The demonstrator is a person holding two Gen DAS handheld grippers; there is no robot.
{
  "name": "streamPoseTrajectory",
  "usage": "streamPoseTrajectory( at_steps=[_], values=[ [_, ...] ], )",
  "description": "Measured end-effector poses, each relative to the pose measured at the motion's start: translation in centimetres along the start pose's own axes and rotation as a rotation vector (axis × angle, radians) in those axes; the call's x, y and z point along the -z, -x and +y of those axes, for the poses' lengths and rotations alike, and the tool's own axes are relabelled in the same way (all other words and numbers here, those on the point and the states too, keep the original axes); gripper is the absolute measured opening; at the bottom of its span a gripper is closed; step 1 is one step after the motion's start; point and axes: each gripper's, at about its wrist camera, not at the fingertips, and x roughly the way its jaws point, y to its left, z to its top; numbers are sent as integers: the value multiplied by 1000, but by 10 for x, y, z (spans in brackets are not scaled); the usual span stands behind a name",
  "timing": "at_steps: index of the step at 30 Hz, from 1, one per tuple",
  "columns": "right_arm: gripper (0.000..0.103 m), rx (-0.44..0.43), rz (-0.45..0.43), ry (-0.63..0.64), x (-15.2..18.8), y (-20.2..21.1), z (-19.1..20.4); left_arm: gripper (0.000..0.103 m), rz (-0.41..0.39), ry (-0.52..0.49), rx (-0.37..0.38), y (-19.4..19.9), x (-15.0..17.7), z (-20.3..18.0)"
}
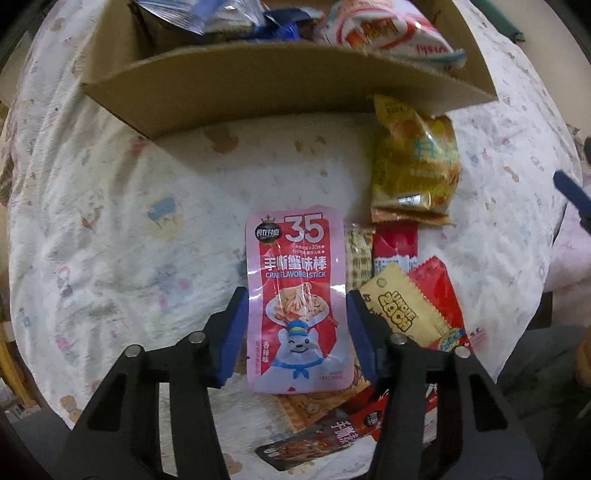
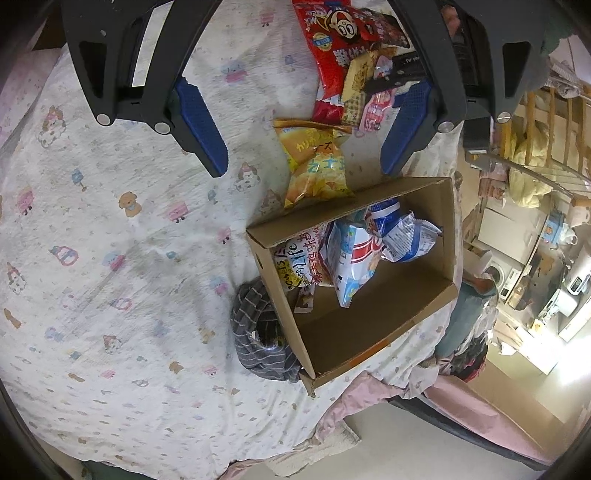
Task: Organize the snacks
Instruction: 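Lift the pink packet with left tool while right tool grasps the brown peanut packet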
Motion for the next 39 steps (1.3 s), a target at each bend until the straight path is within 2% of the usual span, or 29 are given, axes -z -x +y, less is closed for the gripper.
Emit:
streamPoseTrajectory(
  at_steps=[6,9,11,13,15,17,20,26,31,33,34,39],
  values=[
    [87,-2,8,-1,0,-2,0,47,-31,36,-18,10,-3,20],
    [87,-11,25,-1,3,-8,1,47,-71,36,-59,23,-1,23],
    [87,-49,60,3,5,-14,5,47,-97,50,-76,31,-6,27],
    [87,-174,163,-16,11,-29,10,47,-116,58,-95,37,-8,31],
    [83,-295,322,-58,24,-54,15,47,-122,74,-96,41,-11,39],
    [73,-304,418,-62,36,-72,22,47,-129,89,-101,44,-11,45],
    [63,-325,516,-75,54,-94,32,47,-157,115,-109,52,-9,60],
    [56,-222,587,-45,70,-119,44,47,-199,148,-121,66,-5,84],
    [34,-164,611,15,76,-137,59,47,-210,161,-113,65,-6,86],
    [18,-139,605,54,78,-140,66,47,-214,167,-109,66,-7,86],
    [15,-129,597,72,77,-141,68,47,-217,169,-108,67,-6,87],
    [8,-136,539,137,73,-128,72,47,-222,165,-108,68,-8,85]
  ],
)
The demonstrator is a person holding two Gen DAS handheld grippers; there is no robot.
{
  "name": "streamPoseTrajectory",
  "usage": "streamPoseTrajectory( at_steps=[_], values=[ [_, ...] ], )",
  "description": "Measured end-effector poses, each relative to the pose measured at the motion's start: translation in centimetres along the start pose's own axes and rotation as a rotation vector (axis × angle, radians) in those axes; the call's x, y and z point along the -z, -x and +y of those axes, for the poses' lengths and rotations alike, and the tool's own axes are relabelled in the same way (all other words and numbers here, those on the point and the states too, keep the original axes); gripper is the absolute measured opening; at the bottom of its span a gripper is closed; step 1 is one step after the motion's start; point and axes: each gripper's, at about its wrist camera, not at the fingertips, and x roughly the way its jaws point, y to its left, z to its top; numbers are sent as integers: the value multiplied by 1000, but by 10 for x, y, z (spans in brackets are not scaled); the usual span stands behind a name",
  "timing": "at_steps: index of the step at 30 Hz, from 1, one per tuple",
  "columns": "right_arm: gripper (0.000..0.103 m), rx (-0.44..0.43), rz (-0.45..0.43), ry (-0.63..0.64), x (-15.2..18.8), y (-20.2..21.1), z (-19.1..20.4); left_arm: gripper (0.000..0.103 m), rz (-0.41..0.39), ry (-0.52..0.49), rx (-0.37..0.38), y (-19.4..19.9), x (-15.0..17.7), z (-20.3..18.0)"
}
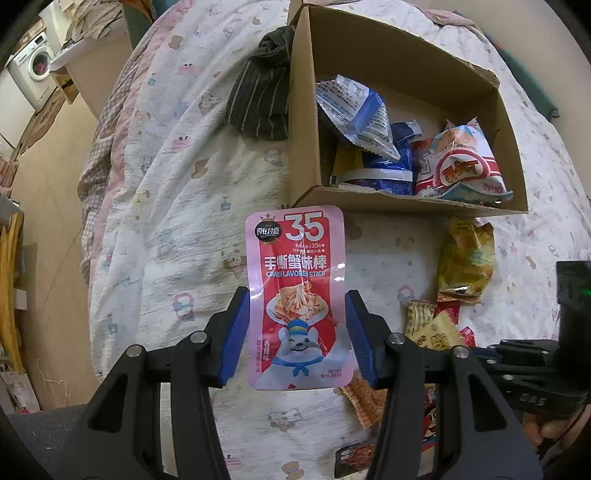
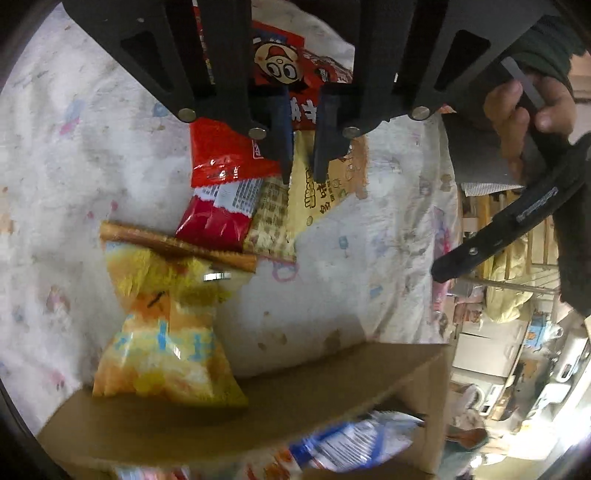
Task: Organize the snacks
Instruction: 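Lift the pink packet with left tool while right tool grasps the brown peanut packet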
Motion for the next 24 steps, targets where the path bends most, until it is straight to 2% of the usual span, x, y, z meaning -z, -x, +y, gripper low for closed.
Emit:
streamPoseTrajectory(
  at_steps=[3,12,19,24],
  values=[
    [4,-34,-47,18,1,13,1,47,-5,2,2,1,0,-2],
    [2,-128,-319,74,9,84,14,47,-31,-27,-10,9,1,-15],
    [2,-124,-455,58,9,127,5,47,-130,-74,-11,41,-5,-32],
    [2,-78,-494,66,0,146,8,47,-137,-114,6,54,-24,-45]
  ],
)
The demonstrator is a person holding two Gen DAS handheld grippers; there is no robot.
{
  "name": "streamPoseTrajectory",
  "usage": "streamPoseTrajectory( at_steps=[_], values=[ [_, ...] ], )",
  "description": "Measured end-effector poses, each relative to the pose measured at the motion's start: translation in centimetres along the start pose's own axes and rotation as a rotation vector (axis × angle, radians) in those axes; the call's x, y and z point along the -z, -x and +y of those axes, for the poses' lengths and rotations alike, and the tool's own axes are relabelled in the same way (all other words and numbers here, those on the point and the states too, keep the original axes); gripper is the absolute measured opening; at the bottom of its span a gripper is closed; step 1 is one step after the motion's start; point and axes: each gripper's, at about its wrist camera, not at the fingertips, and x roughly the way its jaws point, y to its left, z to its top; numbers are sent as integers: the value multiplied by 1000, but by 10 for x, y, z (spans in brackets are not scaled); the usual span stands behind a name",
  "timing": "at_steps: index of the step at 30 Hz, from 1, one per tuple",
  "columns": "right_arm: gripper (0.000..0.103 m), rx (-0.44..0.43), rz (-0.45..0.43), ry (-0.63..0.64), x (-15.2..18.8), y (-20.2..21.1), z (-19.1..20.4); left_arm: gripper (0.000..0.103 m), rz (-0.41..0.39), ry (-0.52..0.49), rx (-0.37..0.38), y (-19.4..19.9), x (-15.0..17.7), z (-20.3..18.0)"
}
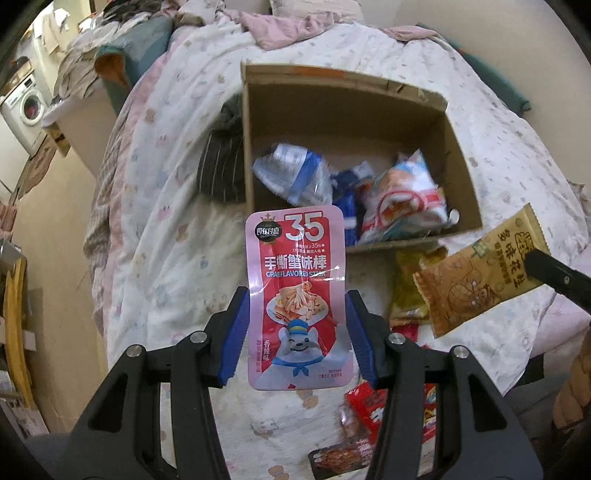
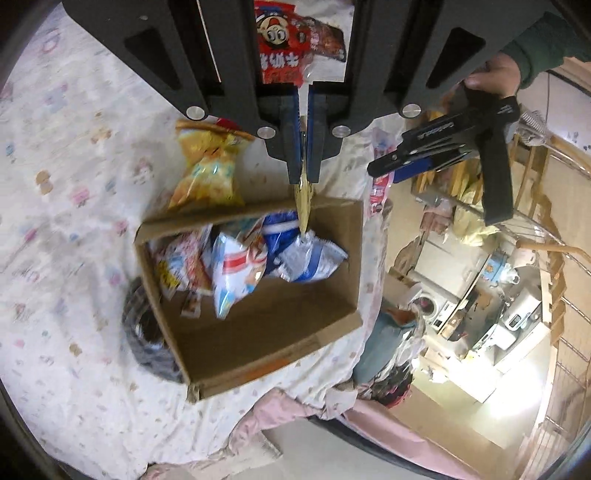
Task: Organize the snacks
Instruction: 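Lift the pink packet with left tool while right tool grasps the brown peanut packet, then carry both packets into the box and open both tools to release them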
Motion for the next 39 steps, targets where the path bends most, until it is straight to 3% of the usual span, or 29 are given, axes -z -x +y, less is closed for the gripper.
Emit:
streamPoseTrajectory(
  at_steps=[9,16,28,39],
  values=[
    [2,1,-137,-32,-48,27,-7,48,-52,-50,-10,10,-56,-11],
    [2,9,-188,-61,-95,28,-18,48,-52,-60,-7,-5,-94,-16],
    [2,73,-150,-28,-146,-34,-37,48,-51,-41,-36,-55,-128,-13],
    [2,-9,-106,-166,-149,-90,-64,48,-66,-71,-41,-85,-138,-17]
  ],
)
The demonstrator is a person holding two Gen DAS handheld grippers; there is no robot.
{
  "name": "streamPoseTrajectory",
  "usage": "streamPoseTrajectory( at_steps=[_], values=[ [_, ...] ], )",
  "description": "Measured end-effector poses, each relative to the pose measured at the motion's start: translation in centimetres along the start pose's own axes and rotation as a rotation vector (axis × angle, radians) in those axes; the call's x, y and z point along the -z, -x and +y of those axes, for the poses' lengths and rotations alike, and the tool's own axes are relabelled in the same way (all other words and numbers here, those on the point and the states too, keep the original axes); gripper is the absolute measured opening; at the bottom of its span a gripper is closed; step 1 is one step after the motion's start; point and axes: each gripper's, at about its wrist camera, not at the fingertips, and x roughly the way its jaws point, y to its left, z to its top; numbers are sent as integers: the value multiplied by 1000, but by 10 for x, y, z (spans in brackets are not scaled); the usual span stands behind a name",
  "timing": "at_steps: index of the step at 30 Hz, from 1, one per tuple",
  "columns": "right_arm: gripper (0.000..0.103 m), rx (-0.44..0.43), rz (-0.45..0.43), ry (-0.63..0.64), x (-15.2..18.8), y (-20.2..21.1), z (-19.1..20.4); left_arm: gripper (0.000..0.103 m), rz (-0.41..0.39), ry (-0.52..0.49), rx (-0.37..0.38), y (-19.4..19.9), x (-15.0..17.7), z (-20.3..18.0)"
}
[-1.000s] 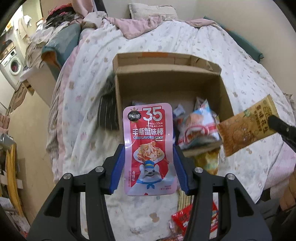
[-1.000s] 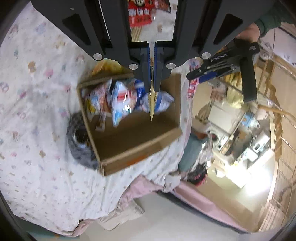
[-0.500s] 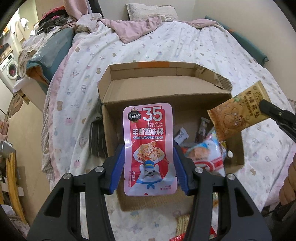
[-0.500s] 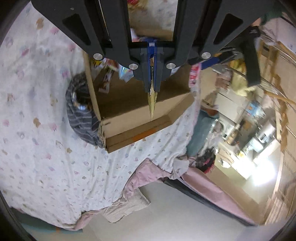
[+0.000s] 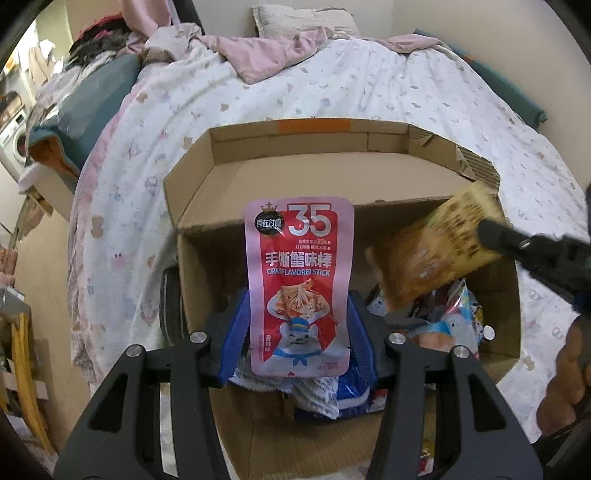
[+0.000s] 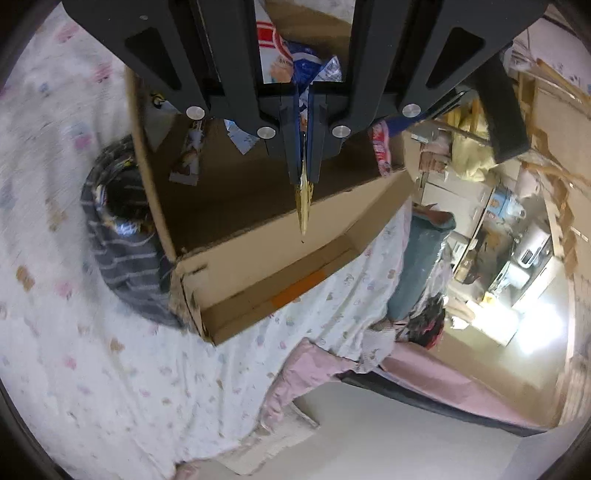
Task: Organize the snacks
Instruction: 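Carry both packets into the box and open both tools to release them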
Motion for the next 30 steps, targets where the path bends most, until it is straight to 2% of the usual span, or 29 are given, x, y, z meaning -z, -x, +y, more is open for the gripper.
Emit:
streamPoseTrajectory(
  at_steps=[5,8,12,13,16,20,24,26,28,30],
  values=[
    [3,53,87,7,8,-32,-6,48,37,-11,30,-9,3,-7],
    [3,87,116,28,13,-41,-5,48,31,-76,31,-9,8,-20],
    [3,96,112,22,11,-38,-7,48,13,-165,10,-13,12,-36],
    [3,95,109,19,11,-37,-7,48,28,-168,12,-17,13,-38],
    [3,98,102,6,9,-33,-10,50,81,-132,91,-25,14,-37],
    [3,107,104,-3,10,-30,-12,50,70,-159,65,-26,17,-38],
    [3,106,111,-9,9,-30,-14,56,38,-135,61,-21,15,-34],
    [3,107,111,-7,9,-30,-14,66,39,-134,63,-21,15,-33],
    [4,103,113,-5,9,-30,-14,70,31,-140,53,-20,15,-33],
    [6,104,113,3,9,-30,-13,71,29,-149,40,-20,15,-34]
  ],
)
